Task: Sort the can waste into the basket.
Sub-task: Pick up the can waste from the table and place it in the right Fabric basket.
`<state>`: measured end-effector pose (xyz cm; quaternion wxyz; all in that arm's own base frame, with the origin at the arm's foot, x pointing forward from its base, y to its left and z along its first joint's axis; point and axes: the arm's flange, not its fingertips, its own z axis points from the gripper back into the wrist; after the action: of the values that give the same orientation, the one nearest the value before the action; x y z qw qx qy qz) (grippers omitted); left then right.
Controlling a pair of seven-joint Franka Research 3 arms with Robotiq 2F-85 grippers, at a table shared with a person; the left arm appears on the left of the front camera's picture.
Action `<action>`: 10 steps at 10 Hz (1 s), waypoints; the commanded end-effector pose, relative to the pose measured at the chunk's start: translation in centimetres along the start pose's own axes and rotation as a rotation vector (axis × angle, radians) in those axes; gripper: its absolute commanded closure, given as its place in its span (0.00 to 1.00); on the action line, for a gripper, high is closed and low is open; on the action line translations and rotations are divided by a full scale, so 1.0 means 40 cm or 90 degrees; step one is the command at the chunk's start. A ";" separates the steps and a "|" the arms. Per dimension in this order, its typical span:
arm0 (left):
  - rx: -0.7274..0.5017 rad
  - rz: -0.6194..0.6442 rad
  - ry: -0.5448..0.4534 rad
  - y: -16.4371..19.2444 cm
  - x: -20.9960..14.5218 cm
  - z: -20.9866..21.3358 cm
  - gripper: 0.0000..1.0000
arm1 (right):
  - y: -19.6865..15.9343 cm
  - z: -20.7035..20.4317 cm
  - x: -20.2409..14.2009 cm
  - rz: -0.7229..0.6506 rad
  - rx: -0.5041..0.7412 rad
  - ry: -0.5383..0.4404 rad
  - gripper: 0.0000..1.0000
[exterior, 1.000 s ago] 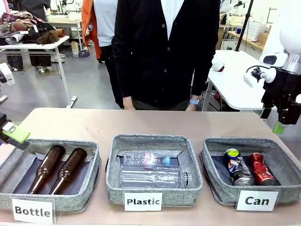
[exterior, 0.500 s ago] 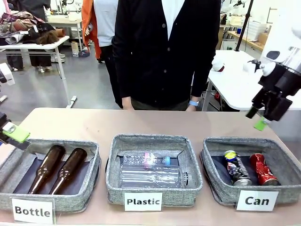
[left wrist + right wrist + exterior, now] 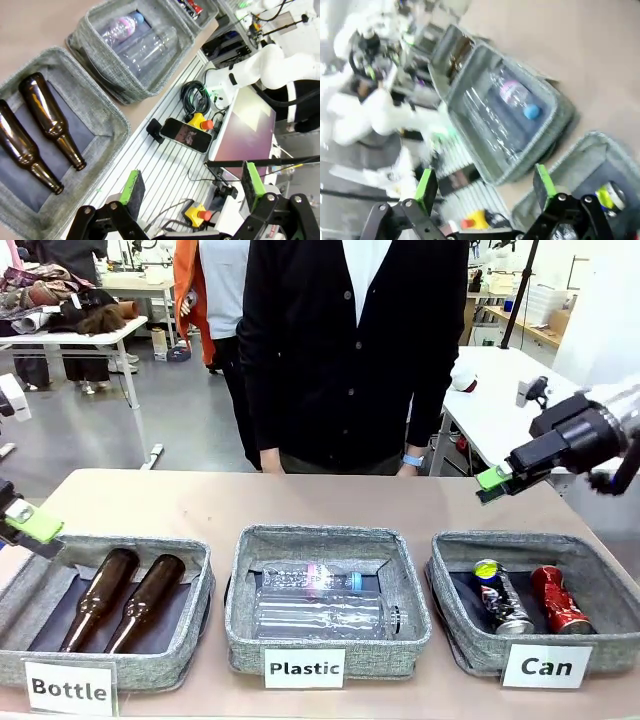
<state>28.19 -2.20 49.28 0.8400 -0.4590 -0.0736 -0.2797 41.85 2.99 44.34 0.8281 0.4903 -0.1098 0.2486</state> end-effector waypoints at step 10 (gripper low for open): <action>-0.006 -0.011 0.000 0.004 -0.004 0.002 0.00 | -0.026 -0.009 -0.094 -0.093 0.070 -0.155 0.00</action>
<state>28.20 -2.19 49.27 0.8400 -0.4592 -0.0735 -0.2796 38.83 1.79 41.22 0.7957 0.5667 -0.1665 0.1340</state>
